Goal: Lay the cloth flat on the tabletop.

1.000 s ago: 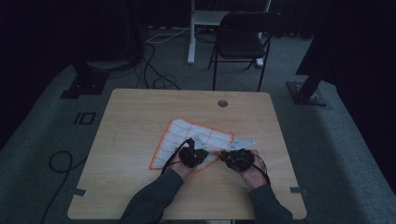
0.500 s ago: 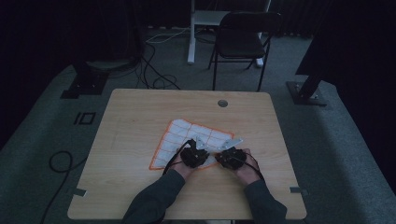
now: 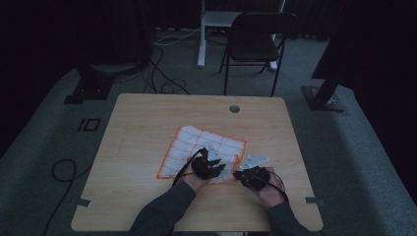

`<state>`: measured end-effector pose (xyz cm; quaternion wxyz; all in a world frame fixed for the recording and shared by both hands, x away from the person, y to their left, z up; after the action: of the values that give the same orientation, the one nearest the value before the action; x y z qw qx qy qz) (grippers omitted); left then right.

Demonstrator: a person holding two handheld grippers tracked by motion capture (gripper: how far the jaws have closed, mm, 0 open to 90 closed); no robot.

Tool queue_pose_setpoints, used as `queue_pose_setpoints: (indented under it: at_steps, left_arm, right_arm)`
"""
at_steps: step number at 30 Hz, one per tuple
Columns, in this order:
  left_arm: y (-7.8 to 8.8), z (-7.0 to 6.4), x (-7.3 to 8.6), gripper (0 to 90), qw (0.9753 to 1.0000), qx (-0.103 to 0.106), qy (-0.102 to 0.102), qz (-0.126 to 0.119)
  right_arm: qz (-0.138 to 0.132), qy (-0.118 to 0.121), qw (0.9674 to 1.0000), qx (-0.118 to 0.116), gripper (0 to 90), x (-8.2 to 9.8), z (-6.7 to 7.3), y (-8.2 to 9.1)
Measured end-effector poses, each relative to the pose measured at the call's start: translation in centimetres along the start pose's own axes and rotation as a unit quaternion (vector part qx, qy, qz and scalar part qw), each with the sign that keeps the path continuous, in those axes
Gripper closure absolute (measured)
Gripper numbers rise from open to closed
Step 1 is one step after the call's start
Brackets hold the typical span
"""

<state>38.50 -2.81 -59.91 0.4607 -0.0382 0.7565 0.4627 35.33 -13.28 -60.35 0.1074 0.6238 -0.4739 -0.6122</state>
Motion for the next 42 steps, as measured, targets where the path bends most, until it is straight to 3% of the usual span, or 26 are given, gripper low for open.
queue_pose_setpoints:
  at_steps: [2, 4, 13, 20, 24, 25, 27, 30, 34, 35, 36, 39, 42]
  left_arm:
    - [-0.3, -0.2, 0.4, 69.4, 1.0, 0.003, -0.001, 0.008]
    - [-0.6, -0.3, 0.8, 69.3, 0.9998, 0.003, -0.005, 0.017]
    - [-2.1, -1.1, 2.9, 70.7, 0.998, 0.001, -0.025, 0.058]
    - [-1.8, -1.6, 3.5, 76.7, 0.9979, 0.014, -0.018, 0.06]
    - [-1.5, -2.0, 3.8, 76.8, 0.9977, 0.018, -0.02, 0.062]
    - [-1.1, -2.5, 4.2, 76.8, 0.997, 0.032, -0.022, 0.067]
    - [-0.6, -2.6, 4.4, 76.7, 0.9969, 0.042, -0.019, 0.063]
    - [0.1, -2.3, 4.1, 74.6, 0.9978, 0.04, -0.017, 0.05]
    - [2.9, 0.4, 3.0, 72.8, 0.9998, 0.011, -0.001, 0.015]
    - [2.9, 0.4, 3.0, 72.4, 0.9998, 0.011, -0.001, 0.015]
    - [3.9, 2.3, 2.7, 72.4, 0.9998, -0.01, 0.014, 0.004]
    - [5.0, 5.6, 2.4, 71.9, 0.998, -0.049, 0.038, -0.011]
    - [5.6, 9.0, 2.4, 71.5, 0.9943, -0.088, 0.057, -0.018]
  right_arm:
    - [-0.022, -0.005, 0.9997, 0.007, 74.8, -0.2, -0.3, 1.2]
    - [-0.031, -0.01, 0.9993, 0.018, 73.0, -0.3, -0.8, 1.7]
    - [-0.005, -0.031, 0.9972, 0.068, 74.2, 0.4, -3.2, 0.6]
    - [0.005, -0.044, 0.9942, 0.098, 77.3, 0.5, -4.9, -0.6]
    - [0.004, -0.045, 0.9938, 0.102, 77.3, 0.3, -5.2, -0.8]
    - [0.004, -0.045, 0.9938, 0.102, 77.3, 0.3, -5.2, -0.8]
    - [0.004, -0.042, 0.9937, 0.103, 77.2, -0.1, -5.3, -1.1]
    - [0.003, -0.044, 0.9937, 0.103, 76.8, -0.3, -5.3, -1.3]
    - [0.003, -0.039, 0.994, 0.102, 74.0, -0.7, -4.9, -1.7]
    - [0.003, -0.039, 0.994, 0.102, 74.0, -0.7, -4.9, -1.7]
    - [0.001, -0.04, 0.994, 0.102, 74.0, -0.8, -4.9, -1.8]
    - [-0.002, -0.051, 0.9931, 0.106, 74.5, -1.1, -5.3, -2.1]
    - [0.002, -0.06, 0.9921, 0.11, 75.0, -1.2, -5.8, -2.7]
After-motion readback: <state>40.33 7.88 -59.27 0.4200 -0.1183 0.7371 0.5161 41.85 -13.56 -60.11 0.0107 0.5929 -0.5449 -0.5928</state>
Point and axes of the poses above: each handheld gripper's, and its own axes: y roughly backward along the jaws, x roughly out of its underside, z roughly to its left, the point moved 9 cm from there along -y, roughly forward along the jaws, and after that the axes turned 15 degrees about y, right-handed, at the moved point
